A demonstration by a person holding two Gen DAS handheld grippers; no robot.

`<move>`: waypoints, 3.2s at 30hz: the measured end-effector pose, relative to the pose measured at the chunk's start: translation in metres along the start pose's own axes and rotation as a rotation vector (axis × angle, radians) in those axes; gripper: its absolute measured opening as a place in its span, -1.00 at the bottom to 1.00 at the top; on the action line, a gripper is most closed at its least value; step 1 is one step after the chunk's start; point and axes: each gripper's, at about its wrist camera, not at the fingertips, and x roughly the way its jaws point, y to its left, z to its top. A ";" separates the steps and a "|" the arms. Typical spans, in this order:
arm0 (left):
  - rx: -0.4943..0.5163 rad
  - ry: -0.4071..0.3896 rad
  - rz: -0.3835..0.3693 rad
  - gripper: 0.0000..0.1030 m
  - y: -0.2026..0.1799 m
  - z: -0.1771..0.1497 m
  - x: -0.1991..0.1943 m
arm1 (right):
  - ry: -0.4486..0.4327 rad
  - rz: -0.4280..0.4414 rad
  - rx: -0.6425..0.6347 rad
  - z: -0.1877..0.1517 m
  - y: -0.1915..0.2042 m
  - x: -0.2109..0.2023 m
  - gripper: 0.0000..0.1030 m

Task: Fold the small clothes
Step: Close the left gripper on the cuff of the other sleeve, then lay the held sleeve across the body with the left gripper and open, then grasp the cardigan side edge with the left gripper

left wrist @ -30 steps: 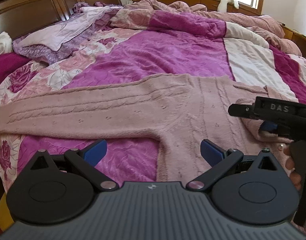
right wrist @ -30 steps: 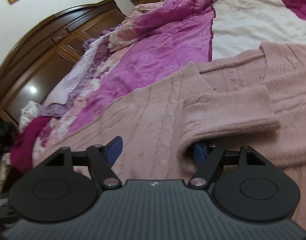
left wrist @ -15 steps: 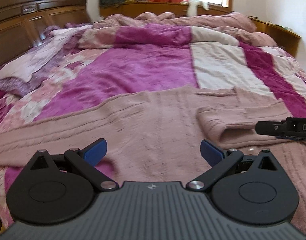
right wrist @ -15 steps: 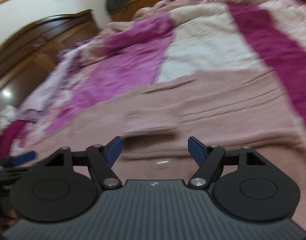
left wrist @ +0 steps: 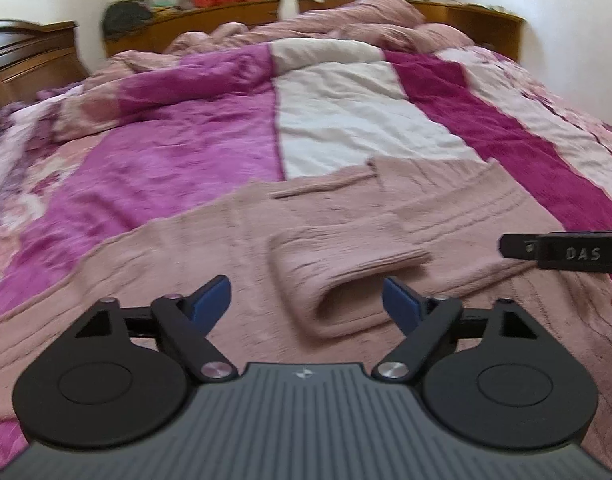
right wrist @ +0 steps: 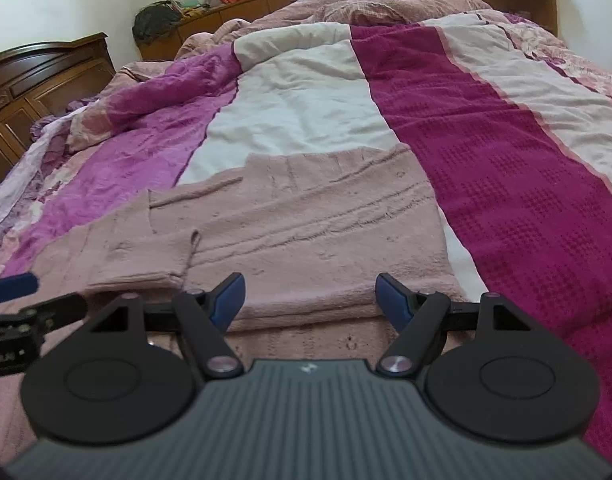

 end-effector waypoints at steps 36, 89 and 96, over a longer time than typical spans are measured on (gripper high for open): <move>-0.308 0.021 0.249 -0.79 0.075 -0.031 0.024 | -0.026 -0.013 -0.037 -0.019 -0.001 0.012 0.46; -1.007 -0.066 0.561 0.30 0.305 -0.152 -0.047 | 0.134 0.022 -0.051 -0.055 0.020 -0.031 0.50; -0.898 -0.134 0.560 -0.43 0.304 -0.140 -0.047 | 0.134 0.011 -0.049 -0.060 0.019 -0.031 0.50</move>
